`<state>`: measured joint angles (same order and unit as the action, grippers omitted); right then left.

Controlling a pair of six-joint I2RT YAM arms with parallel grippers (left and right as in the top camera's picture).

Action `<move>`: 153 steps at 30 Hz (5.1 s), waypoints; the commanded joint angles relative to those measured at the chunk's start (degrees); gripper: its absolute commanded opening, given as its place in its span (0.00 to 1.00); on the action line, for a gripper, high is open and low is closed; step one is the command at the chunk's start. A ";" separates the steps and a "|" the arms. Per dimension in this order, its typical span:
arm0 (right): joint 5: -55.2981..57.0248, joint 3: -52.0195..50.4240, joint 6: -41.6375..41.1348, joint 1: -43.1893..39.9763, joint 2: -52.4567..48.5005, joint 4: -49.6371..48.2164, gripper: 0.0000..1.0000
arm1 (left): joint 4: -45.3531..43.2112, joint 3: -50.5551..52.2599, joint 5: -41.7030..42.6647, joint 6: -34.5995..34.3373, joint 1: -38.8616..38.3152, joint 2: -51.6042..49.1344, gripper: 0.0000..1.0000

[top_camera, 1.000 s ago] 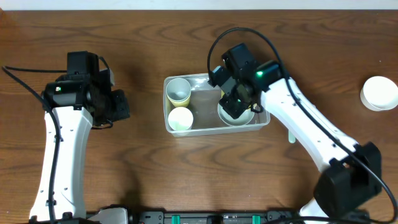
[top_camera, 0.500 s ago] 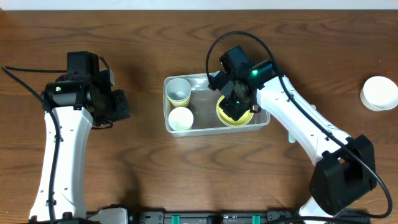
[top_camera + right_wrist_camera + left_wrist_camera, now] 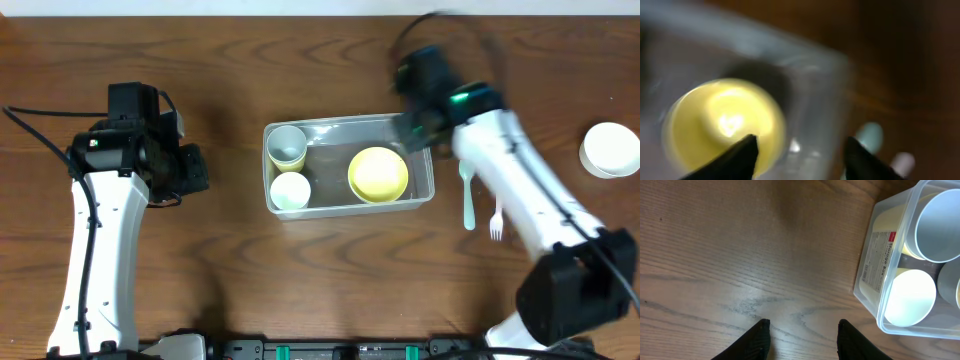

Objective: Pack container
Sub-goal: 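Move the right gripper to the white bowl and grasp it, then lower the white bowl into the container onto the yellow bowl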

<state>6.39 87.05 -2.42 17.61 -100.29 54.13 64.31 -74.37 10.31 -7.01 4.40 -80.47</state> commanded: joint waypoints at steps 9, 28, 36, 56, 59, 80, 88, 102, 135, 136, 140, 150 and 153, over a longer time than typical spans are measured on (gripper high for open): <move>-1.09 5.20 -3.48 -35.80 1.84 -5.68 0.66 | 0.26 -0.11 -0.46 0.98 0.31 -0.02 0.44; -3.43 5.20 -0.48 -46.80 -19.04 -9.84 0.69 | 0.33 -0.09 -0.46 0.98 0.31 -0.02 0.44; -3.43 5.18 -0.04 -46.86 -23.54 -10.84 0.61 | 0.31 -0.11 -0.46 0.98 0.31 -0.02 0.44; -6.36 5.68 -0.04 -45.92 -20.81 -9.01 0.01 | 0.33 -0.11 -0.46 0.98 0.31 -0.02 0.44; -9.25 6.10 1.33 -44.70 -16.83 -8.17 0.01 | 0.39 -0.09 -0.46 0.98 0.31 -0.02 0.44; -15.41 6.01 17.25 2.78 8.66 5.49 0.01 | 1.16 -0.11 -0.48 0.98 0.31 -0.02 0.45; -15.69 5.95 16.59 10.19 5.05 10.69 0.02 | 1.16 -0.09 -0.46 0.98 0.31 -0.02 0.45; -17.59 5.95 16.61 13.70 -8.74 13.77 0.01 | 1.20 -0.09 -0.46 0.98 0.31 -0.02 0.45; -23.43 9.51 20.90 14.27 -9.55 17.59 0.09 | 1.40 -0.09 -0.46 0.98 0.31 -0.02 0.45; -24.13 9.31 20.90 14.49 -9.55 17.59 0.07 | 1.40 -0.11 -0.48 0.98 0.31 -0.02 0.45; -25.97 9.14 20.90 15.45 -9.55 17.59 0.08 | 1.40 -0.11 -0.46 0.98 0.31 -0.02 0.45; -25.88 7.02 20.92 16.22 -10.51 16.98 0.09 | 1.42 -0.11 -0.48 0.98 0.31 -0.02 0.45; -25.88 6.25 20.92 16.22 -11.96 16.96 0.09 | 1.42 -0.09 -0.46 0.98 0.31 -0.02 0.45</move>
<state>-18.48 94.24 17.45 33.41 -110.91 71.11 65.56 -74.37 10.31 -7.01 4.40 -80.47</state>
